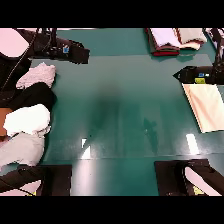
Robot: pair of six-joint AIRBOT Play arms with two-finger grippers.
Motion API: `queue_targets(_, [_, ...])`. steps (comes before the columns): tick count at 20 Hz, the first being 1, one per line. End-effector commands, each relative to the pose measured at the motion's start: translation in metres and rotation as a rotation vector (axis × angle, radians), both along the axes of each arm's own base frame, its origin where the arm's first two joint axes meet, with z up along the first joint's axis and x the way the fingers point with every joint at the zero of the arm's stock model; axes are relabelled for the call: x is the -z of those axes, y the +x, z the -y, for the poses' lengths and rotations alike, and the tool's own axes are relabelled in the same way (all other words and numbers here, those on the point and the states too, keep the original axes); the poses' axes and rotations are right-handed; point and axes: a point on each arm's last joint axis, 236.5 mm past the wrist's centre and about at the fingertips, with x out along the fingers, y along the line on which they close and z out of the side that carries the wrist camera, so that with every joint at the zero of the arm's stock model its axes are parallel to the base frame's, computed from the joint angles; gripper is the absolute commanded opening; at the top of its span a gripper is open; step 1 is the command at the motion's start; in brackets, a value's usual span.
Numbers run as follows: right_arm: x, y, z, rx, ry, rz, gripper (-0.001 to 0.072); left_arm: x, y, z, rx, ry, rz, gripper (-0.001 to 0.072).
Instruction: Fold the shirts.
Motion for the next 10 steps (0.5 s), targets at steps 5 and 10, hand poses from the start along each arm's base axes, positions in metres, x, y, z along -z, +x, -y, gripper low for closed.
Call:
queue_targets(5, [0.0002,-0.002,-0.0029,-0.01,0.001,-0.006,0.0012,0.0,0.0001,0.0,0.0,0.0,0.0,0.0021])
queue_targets(10, [0.0001,-0.0019,-0.003,-0.009,0.002,-0.005,0.0012,-0.0001,0.0001,0.0001,0.0,0.0,0.0,0.0021])
